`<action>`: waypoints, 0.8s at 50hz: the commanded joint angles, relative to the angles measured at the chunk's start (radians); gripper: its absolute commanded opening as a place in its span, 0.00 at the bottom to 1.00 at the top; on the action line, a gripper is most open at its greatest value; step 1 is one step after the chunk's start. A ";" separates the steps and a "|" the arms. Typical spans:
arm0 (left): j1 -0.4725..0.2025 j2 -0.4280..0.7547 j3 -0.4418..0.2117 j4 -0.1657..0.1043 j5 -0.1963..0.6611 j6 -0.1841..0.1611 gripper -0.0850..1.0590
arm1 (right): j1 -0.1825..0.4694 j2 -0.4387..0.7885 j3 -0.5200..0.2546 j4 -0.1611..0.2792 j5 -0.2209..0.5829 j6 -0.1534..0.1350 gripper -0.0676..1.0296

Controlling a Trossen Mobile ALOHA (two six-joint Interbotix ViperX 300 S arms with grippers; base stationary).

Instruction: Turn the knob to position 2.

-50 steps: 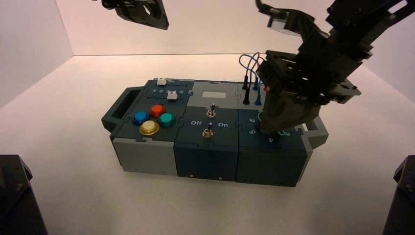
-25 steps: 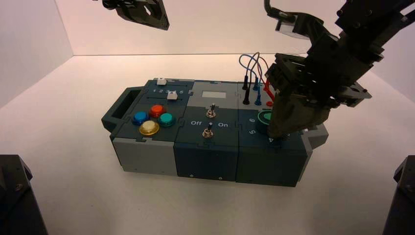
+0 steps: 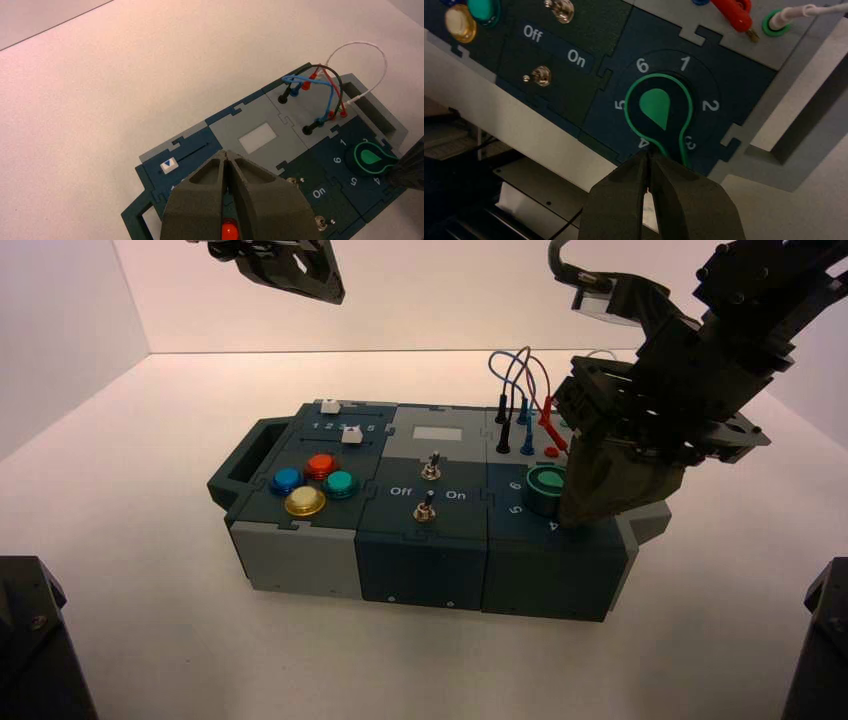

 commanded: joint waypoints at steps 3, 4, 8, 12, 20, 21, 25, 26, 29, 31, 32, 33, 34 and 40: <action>-0.003 -0.012 -0.029 0.002 -0.003 0.005 0.05 | -0.026 -0.017 -0.008 -0.014 0.012 0.006 0.04; -0.003 -0.012 -0.029 0.002 -0.003 0.005 0.05 | -0.032 -0.020 -0.006 -0.014 0.014 0.006 0.04; -0.003 -0.012 -0.029 0.002 -0.003 0.005 0.04 | -0.041 -0.035 -0.008 -0.017 0.025 0.006 0.04; -0.003 -0.012 -0.029 0.002 -0.003 0.005 0.05 | -0.064 -0.052 -0.008 -0.021 0.035 0.006 0.04; -0.003 -0.012 -0.031 0.002 -0.003 0.006 0.05 | -0.107 -0.084 -0.006 -0.029 0.054 0.006 0.04; -0.003 -0.012 -0.031 0.000 -0.003 0.006 0.05 | -0.112 -0.087 -0.006 -0.032 0.057 0.006 0.04; -0.003 -0.012 -0.029 0.002 -0.003 0.006 0.05 | -0.124 -0.087 -0.008 -0.035 0.060 0.006 0.04; -0.003 -0.012 -0.031 0.002 -0.003 0.006 0.05 | -0.126 -0.087 -0.009 -0.037 0.060 0.006 0.04; -0.003 -0.014 -0.031 0.002 -0.003 0.008 0.05 | -0.126 -0.086 -0.011 -0.040 0.060 0.006 0.04; -0.003 -0.014 -0.029 0.003 -0.003 0.008 0.05 | -0.127 -0.086 -0.014 -0.041 0.061 0.006 0.04; -0.003 -0.012 -0.029 0.003 -0.003 0.008 0.05 | -0.127 -0.086 -0.012 -0.041 0.061 0.006 0.04; -0.003 -0.012 -0.029 0.003 -0.003 0.006 0.05 | -0.127 -0.086 -0.014 -0.043 0.061 0.006 0.04; -0.003 -0.012 -0.031 0.003 -0.003 0.008 0.05 | -0.129 -0.084 -0.012 -0.043 0.061 0.006 0.04; -0.003 -0.012 -0.029 0.003 -0.003 0.008 0.05 | -0.130 -0.077 -0.014 -0.044 0.061 0.006 0.04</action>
